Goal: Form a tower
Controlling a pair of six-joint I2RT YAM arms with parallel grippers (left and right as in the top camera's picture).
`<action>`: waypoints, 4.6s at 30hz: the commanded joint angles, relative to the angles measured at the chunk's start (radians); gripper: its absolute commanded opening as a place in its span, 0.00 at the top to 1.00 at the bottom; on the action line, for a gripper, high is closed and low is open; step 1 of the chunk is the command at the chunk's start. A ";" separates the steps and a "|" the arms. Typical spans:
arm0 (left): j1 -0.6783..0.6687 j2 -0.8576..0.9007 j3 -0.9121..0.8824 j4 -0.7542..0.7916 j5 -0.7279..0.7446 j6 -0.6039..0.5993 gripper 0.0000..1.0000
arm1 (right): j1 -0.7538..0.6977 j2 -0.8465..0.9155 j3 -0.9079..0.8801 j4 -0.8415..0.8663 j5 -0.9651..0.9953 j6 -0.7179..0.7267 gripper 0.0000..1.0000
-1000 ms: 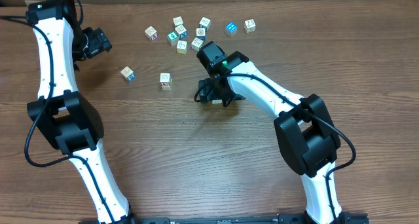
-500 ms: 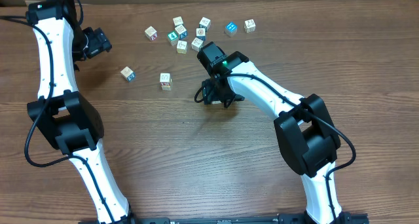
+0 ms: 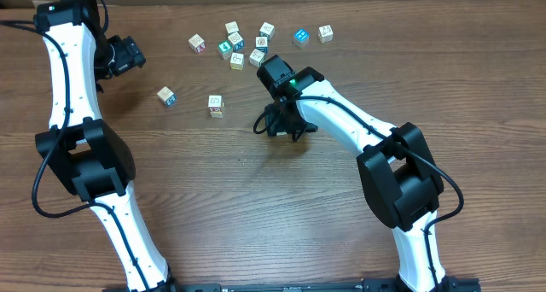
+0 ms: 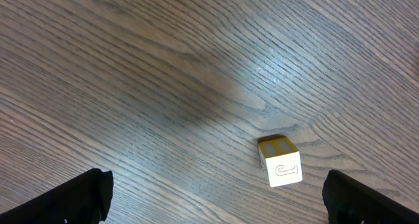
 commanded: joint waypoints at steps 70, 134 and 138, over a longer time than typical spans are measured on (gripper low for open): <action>0.000 -0.019 0.018 0.001 -0.002 -0.021 0.01 | 0.000 -0.031 -0.022 0.065 -0.024 0.002 0.52; 0.000 -0.019 0.018 0.001 -0.002 -0.021 0.00 | 0.000 -0.026 -0.028 0.076 -0.024 0.002 0.58; 0.000 -0.019 0.018 0.001 -0.002 -0.021 0.00 | 0.000 -0.026 -0.028 0.076 -0.024 0.002 0.64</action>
